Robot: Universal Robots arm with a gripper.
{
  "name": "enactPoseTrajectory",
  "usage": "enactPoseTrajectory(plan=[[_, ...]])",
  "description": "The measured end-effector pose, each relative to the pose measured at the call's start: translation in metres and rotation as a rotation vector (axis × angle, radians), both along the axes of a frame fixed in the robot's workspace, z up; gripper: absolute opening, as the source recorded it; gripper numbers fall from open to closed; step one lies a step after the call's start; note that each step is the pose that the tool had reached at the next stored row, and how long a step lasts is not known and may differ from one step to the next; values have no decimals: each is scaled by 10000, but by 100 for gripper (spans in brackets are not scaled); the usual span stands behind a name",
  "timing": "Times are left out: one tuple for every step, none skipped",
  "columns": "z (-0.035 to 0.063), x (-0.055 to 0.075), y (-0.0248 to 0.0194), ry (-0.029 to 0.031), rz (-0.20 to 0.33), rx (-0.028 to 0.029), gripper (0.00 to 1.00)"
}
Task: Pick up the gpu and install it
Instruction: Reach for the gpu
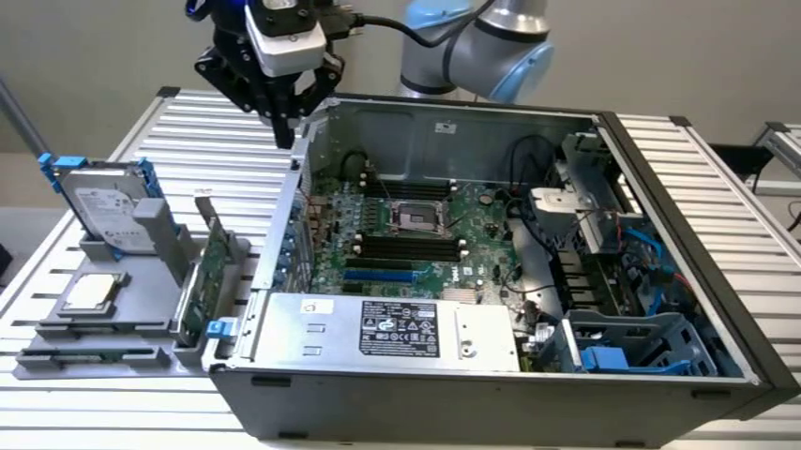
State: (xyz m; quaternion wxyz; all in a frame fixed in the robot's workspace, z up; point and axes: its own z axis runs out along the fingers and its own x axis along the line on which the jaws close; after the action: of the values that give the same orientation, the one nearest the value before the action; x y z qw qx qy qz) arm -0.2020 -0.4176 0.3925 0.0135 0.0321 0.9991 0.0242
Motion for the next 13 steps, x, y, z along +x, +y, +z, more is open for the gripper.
enactPoseTrajectory(plan=[[0,-23,-15,0,17,0,11],[0,-46,-29,0,33,0,11],[-1,-69,-45,0,50,0,11],[-1,-92,-60,0,66,0,11],[-2,-116,-76,-1,81,1,11],[-2,-139,-93,0,96,1,11],[-3,-164,-111,0,113,2,11],[-3,-185,-127,0,127,2,11],[-4,-207,-145,0,142,4,11],[-5,-230,-163,0,155,5,11],[-6,-251,-182,0,170,6,11],[-7,-273,-201,0,182,8,11],[-9,-298,-222,0,192,11,11]])
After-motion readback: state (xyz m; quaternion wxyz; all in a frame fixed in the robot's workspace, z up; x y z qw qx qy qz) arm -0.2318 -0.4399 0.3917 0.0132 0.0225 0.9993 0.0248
